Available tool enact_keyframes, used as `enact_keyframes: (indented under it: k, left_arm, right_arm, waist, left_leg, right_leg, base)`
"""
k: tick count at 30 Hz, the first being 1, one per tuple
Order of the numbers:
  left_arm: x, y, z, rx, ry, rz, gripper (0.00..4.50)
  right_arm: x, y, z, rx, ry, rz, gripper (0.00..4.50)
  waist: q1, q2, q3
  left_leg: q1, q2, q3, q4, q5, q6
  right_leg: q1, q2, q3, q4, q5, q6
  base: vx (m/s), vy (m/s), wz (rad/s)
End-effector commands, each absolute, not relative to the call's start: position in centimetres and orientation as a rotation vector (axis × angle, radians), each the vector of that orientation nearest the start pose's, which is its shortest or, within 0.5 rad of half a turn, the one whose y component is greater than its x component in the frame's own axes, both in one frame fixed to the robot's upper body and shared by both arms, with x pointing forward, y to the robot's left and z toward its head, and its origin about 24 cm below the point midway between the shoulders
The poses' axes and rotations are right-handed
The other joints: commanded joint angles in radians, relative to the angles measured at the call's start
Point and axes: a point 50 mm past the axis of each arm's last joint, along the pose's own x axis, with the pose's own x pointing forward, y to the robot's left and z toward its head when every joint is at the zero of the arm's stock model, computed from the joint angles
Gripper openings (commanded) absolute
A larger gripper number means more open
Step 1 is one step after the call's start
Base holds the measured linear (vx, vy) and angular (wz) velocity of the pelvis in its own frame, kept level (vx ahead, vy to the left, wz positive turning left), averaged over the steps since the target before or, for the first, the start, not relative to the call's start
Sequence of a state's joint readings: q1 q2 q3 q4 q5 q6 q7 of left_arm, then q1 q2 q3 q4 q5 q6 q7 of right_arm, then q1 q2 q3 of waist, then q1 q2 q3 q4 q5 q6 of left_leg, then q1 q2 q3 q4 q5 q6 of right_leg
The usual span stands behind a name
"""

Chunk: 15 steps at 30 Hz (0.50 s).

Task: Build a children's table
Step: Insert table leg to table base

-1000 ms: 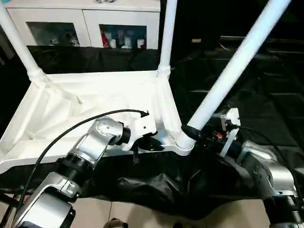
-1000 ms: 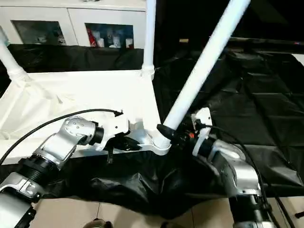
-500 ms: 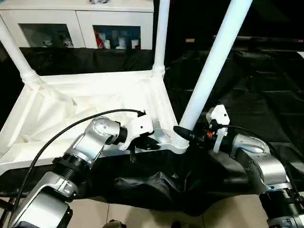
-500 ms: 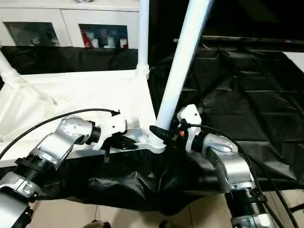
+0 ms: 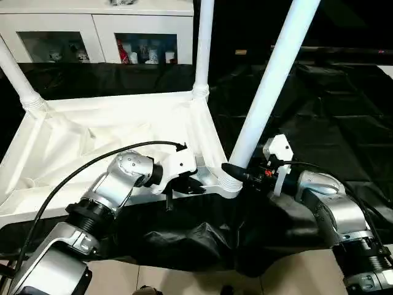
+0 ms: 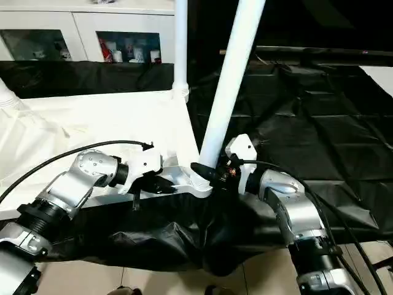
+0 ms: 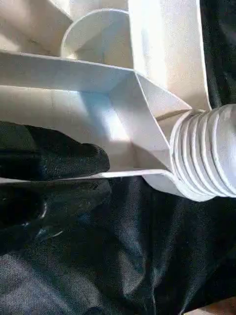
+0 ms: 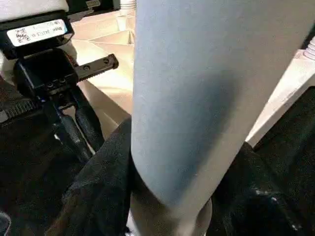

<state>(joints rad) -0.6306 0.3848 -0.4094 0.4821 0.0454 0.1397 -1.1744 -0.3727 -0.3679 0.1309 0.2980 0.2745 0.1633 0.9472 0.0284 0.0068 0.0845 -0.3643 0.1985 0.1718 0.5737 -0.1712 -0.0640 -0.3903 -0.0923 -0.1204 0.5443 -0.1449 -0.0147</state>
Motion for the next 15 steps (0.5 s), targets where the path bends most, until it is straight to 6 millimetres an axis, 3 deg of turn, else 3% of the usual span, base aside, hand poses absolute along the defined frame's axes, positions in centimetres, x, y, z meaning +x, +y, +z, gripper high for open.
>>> enact_keyframes:
  k: [1,8,9,14,15]
  left_arm:
    - [31.0,9.5,8.2,0.610,0.312,-1.512,0.00]
    - [30.8,9.8,8.5,0.639,0.319,-1.533,0.00]
    - [31.0,9.9,8.6,0.640,0.320,-1.525,0.00]
    - [31.2,10.0,8.7,0.622,0.313,-1.498,0.00]
    - [31.3,10.0,8.8,0.609,0.311,-1.484,0.00]
  right_arm:
    - [27.5,-13.3,2.2,-0.177,0.415,1.216,1.89]
    - [27.9,-13.5,2.4,-0.233,0.414,1.256,1.89]
    - [28.2,-13.5,2.5,-0.242,0.412,1.259,1.89]
    - [29.2,-13.0,3.3,-0.150,0.383,1.203,1.89]
    - [29.8,-12.8,3.9,-0.048,0.360,1.158,1.89]
  waist:
    - [-0.003,0.006,-0.043]
    - [0.003,0.000,-0.053]
    - [0.002,-0.006,-0.053]
    - [0.003,-0.009,-0.047]
    - [0.002,-0.012,-0.047]
  left_leg:
    - [0.018,0.034,-0.027,-0.084,-0.474,0.012]
    - [0.008,0.035,-0.013,-0.084,-0.344,0.044]
    - [0.007,0.034,-0.010,-0.082,-0.333,0.049]
    - [0.012,0.030,-0.011,-0.078,-0.348,0.040]
    - [0.011,0.029,-0.012,-0.080,-0.349,0.040]
  right_leg:
    - [0.021,-0.070,0.044,-0.094,-0.633,-0.080]
    - [0.032,-0.067,0.057,-0.070,-0.467,-0.155]
    - [0.031,-0.065,0.058,-0.070,-0.465,-0.159]
    - [0.025,-0.067,0.057,-0.079,-0.580,-0.127]
    - [0.026,-0.065,0.056,-0.079,-0.594,-0.118]
  base:
    - [0.000,0.000,0.00]
    - [0.000,0.000,0.00]
    - [0.000,0.000,0.00]
    - [0.000,0.000,0.00]
    - [0.000,0.000,0.00]
